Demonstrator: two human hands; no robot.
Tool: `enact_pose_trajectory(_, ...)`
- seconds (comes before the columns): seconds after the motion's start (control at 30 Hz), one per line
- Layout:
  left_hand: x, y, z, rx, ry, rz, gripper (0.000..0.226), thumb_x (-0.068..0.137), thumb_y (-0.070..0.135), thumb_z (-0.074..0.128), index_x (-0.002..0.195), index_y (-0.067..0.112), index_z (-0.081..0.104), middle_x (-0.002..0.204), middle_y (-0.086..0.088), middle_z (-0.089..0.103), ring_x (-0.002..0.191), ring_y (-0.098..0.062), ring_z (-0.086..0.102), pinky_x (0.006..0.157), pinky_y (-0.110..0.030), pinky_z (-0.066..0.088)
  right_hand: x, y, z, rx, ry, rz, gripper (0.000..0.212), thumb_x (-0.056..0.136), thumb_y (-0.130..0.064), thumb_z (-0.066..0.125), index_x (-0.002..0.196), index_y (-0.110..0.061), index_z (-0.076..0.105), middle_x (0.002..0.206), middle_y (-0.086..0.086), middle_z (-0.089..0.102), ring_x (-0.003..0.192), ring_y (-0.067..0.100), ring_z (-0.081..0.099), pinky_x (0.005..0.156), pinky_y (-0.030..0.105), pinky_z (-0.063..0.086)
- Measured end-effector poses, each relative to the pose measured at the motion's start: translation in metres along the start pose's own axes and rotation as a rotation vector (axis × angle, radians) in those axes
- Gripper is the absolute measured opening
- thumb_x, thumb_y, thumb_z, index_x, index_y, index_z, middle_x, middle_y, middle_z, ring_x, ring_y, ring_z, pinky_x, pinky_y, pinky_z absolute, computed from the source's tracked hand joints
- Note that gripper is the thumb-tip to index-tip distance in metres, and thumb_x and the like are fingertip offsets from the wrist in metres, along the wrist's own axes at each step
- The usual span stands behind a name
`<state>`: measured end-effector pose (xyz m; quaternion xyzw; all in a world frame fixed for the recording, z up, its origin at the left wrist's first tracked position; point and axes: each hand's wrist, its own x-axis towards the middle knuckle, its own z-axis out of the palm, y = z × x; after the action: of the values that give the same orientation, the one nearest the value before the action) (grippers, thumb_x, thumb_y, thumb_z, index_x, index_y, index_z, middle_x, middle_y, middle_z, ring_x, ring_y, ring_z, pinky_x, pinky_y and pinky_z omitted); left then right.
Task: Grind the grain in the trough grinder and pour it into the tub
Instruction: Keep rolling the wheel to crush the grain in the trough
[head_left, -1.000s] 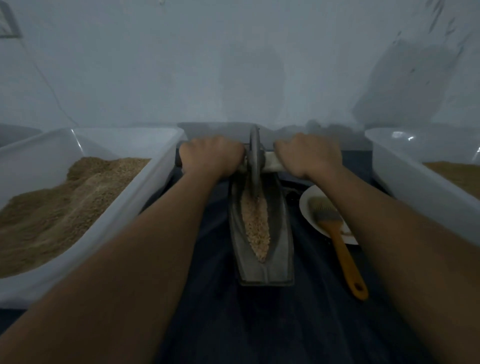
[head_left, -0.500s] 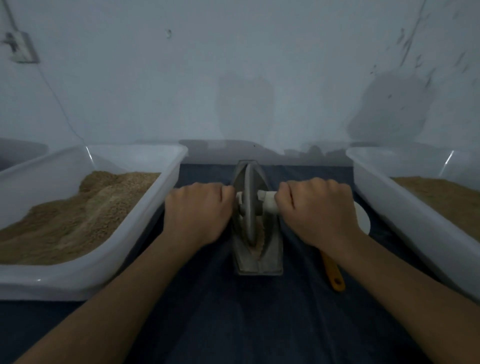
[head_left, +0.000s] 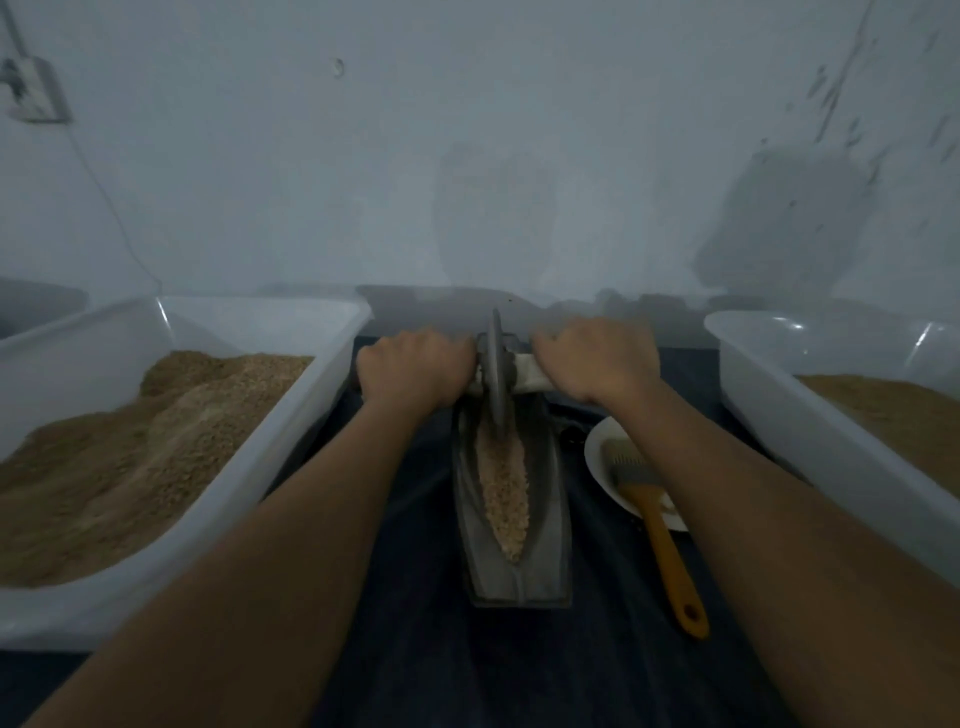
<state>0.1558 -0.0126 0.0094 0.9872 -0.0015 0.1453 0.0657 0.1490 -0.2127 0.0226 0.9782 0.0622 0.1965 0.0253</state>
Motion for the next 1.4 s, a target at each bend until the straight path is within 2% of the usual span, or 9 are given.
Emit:
enact_pose_trajectory(0.07, -0.016, -0.001, 0.001, 0.072, 0.08, 0.084, 0.046, 0.103, 0.045, 0.024, 0.091, 0.021, 0.062, 0.093, -0.005, 0.063, 0.072, -0.023, 0.051, 0.061, -0.031, 0.035, -0.02, -0.005, -0.005, -0.007, 0.033, 0.012, 0.072, 0.07, -0.052, -0.011, 0.076, -0.017, 0.052, 0.074, 0.002, 0.051, 0.063, 0.021, 0.042, 0.056, 0.03, 0.026)
enact_pose_trajectory(0.2, -0.073, -0.007, -0.017, 0.275, 0.231, 0.317, 0.025, 0.105, 0.031, 0.03, 0.091, 0.019, 0.046, 0.089, -0.001, 0.057, 0.072, -0.023, 0.052, 0.056, -0.03, 0.03, -0.076, -0.009, -0.015, -0.069, 0.142, -0.062, 0.029, 0.1, -0.031, 0.022, 0.081, -0.02, 0.04, 0.074, 0.003, 0.048, 0.068, 0.024, 0.045, 0.06, 0.035, 0.037)
enact_pose_trajectory(0.43, -0.14, -0.027, -0.029, 0.211, 0.409, 0.419, 0.039, 0.104, 0.031, 0.012, 0.078, 0.026, 0.041, 0.069, 0.006, 0.047, 0.057, -0.022, 0.045, 0.055, -0.033, 0.032, -0.139, -0.006, -0.036, 0.035, 0.472, -0.134, 0.051, 0.105, -0.037, 0.017, 0.06, -0.023, 0.036, 0.049, -0.011, 0.025, 0.039, 0.015, 0.024, 0.049, 0.024, 0.009)
enact_pose_trajectory(0.67, -0.046, -0.006, -0.005, 0.301, 0.223, 0.292, 0.027, 0.104, 0.031, 0.033, 0.092, 0.017, 0.054, 0.085, -0.003, 0.056, 0.072, -0.024, 0.049, 0.062, -0.034, 0.036, -0.062, -0.001, -0.008, -0.156, 0.128, -0.141, 0.008, 0.097, -0.014, 0.04, 0.089, -0.014, 0.042, 0.072, 0.007, 0.043, 0.059, 0.02, 0.036, 0.051, 0.029, 0.024)
enact_pose_trajectory(0.83, 0.013, -0.001, 0.003, 0.177, 0.04, 0.138, 0.039, 0.103, 0.038, 0.03, 0.109, 0.022, 0.065, 0.114, -0.008, 0.064, 0.102, -0.031, 0.061, 0.077, -0.041, 0.042, 0.007, 0.008, 0.0, -0.046, -0.039, -0.053, 0.04, 0.099, -0.033, 0.026, 0.087, -0.013, 0.058, 0.082, 0.004, 0.055, 0.063, 0.017, 0.041, 0.054, 0.028, 0.02)
enact_pose_trajectory(1.03, -0.023, -0.008, 0.003, 0.171, 0.118, 0.178, 0.028, 0.105, 0.034, 0.032, 0.094, 0.017, 0.051, 0.078, -0.001, 0.045, 0.066, -0.02, 0.043, 0.053, -0.027, 0.022, -0.023, -0.009, -0.013, -0.04, 0.032, -0.047, 0.063, 0.069, -0.041, -0.009, 0.074, -0.017, 0.049, 0.067, 0.001, 0.047, 0.059, 0.02, 0.042, 0.053, 0.03, 0.023)
enact_pose_trajectory(1.17, -0.085, -0.012, -0.021, 0.308, 0.255, 0.394, 0.017, 0.104, 0.026, 0.032, 0.099, 0.017, 0.045, 0.087, -0.003, 0.057, 0.075, -0.028, 0.059, 0.052, -0.032, 0.029, -0.087, -0.009, -0.015, -0.097, 0.261, -0.155, 0.026, 0.095, -0.017, 0.028, 0.073, -0.016, 0.041, 0.064, 0.001, 0.042, 0.055, 0.02, 0.041, 0.053, 0.03, 0.037)
enact_pose_trajectory(1.3, -0.139, -0.023, -0.035, 0.285, 0.315, 0.478, 0.038, 0.102, 0.03, 0.009, 0.088, 0.024, 0.044, 0.079, 0.005, 0.052, 0.069, -0.025, 0.057, 0.056, -0.034, 0.035, -0.135, -0.006, -0.026, 0.048, 0.458, -0.142, 0.039, 0.101, -0.03, 0.028, 0.064, -0.024, 0.036, 0.052, -0.013, 0.023, 0.042, 0.005, 0.019, 0.047, 0.022, 0.01)
enact_pose_trajectory(1.4, -0.139, -0.03, -0.032, 0.302, 0.299, 0.504, 0.032, 0.105, 0.027, 0.022, 0.09, 0.021, 0.049, 0.08, 0.0, 0.055, 0.067, -0.027, 0.057, 0.054, -0.034, 0.034, -0.131, -0.008, -0.028, 0.014, 0.558, -0.183, 0.044, 0.104, -0.029, 0.02, 0.063, -0.021, 0.035, 0.053, -0.013, 0.019, 0.041, 0.01, 0.018, 0.049, 0.022, 0.012)
